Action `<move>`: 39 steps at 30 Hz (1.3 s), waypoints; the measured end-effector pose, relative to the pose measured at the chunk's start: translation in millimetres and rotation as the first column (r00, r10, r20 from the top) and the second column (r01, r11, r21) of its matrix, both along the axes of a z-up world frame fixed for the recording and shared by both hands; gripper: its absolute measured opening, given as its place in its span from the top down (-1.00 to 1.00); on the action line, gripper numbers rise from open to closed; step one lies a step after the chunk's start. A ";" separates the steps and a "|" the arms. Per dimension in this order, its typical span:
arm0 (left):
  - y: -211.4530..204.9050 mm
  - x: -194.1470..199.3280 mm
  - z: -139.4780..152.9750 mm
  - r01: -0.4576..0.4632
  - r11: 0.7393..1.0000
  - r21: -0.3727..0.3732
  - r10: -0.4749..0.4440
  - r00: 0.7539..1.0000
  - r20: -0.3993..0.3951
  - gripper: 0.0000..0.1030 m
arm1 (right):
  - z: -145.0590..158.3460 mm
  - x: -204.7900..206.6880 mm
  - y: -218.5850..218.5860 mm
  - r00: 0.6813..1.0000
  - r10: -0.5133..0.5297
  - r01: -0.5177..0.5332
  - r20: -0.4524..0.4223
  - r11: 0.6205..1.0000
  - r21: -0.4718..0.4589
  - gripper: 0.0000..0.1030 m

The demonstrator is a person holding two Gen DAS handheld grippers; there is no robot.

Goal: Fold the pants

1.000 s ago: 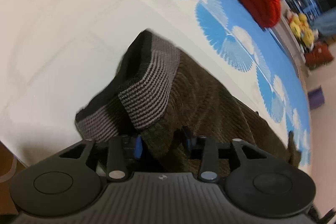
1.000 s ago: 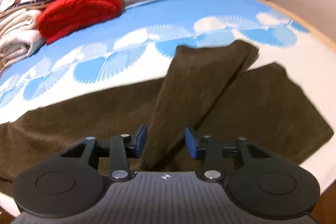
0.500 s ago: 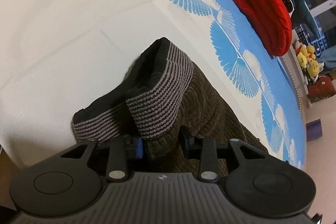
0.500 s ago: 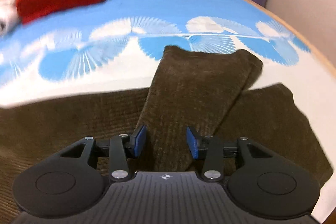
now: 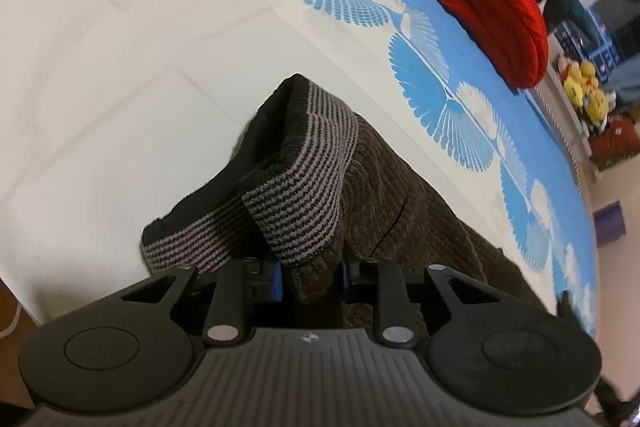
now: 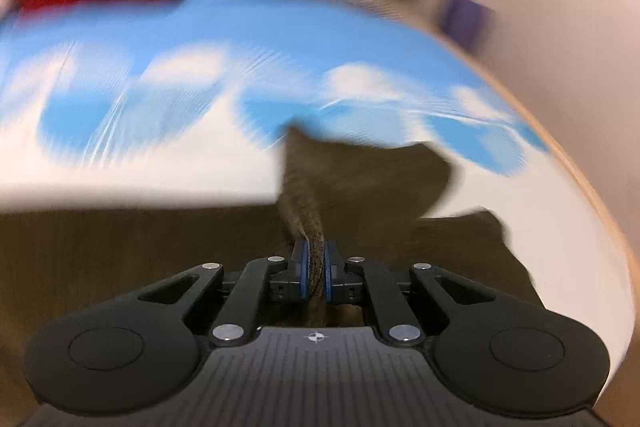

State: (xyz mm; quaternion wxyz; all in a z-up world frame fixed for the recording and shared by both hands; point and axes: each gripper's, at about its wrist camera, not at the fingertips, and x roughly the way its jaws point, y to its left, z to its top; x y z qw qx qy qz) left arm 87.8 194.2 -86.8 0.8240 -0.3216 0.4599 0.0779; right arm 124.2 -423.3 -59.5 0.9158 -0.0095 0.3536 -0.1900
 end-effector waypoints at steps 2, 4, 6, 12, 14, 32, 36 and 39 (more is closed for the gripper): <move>-1.8 5.7 9.9 0.037 0.999 0.033 -0.037 0.999 -0.009 0.54 | 18.1 -31.8 -42.3 0.984 -0.155 0.137 0.087 0.974 0.179 0.87; -3.2 10.8 26.2 0.088 0.992 0.091 -0.089 0.996 0.005 0.56 | 18.3 -60.3 -74.9 0.958 -0.279 0.254 0.062 0.930 0.265 1.00; -4.2 14.4 39.3 0.151 0.980 0.129 -0.154 0.988 0.012 0.56 | 5.2 -89.9 -109.3 0.924 -0.381 0.369 -0.030 0.869 0.331 1.00; -1.0 11.2 20.2 0.167 0.986 0.013 -0.167 0.985 -0.036 0.52 | -15.6 -137.4 -153.8 0.934 -0.350 0.352 -0.074 0.858 0.375 0.93; 7.0 11.3 15.0 0.113 0.993 -0.037 -0.114 0.993 -0.027 0.51 | -13.1 -144.4 -160.1 0.940 -0.338 0.325 -0.038 0.857 0.400 0.93; 21.1 16.9 -5.7 -0.024 0.982 -0.185 0.010 0.997 -0.075 0.36 | -1.5 16.6 -12.3 0.977 0.214 -0.213 0.002 0.975 -0.069 0.09; 13.0 24.8 -4.3 0.018 0.994 -0.108 -0.029 0.995 -0.095 0.35 | -29.2 61.6 20.1 0.958 0.228 -0.269 -0.174 0.923 -0.274 0.14; 13.1 27.5 -5.0 0.030 0.995 -0.093 -0.039 0.994 -0.099 0.35 | -40.4 79.3 24.1 0.959 0.154 -0.233 -0.238 0.906 -0.353 0.14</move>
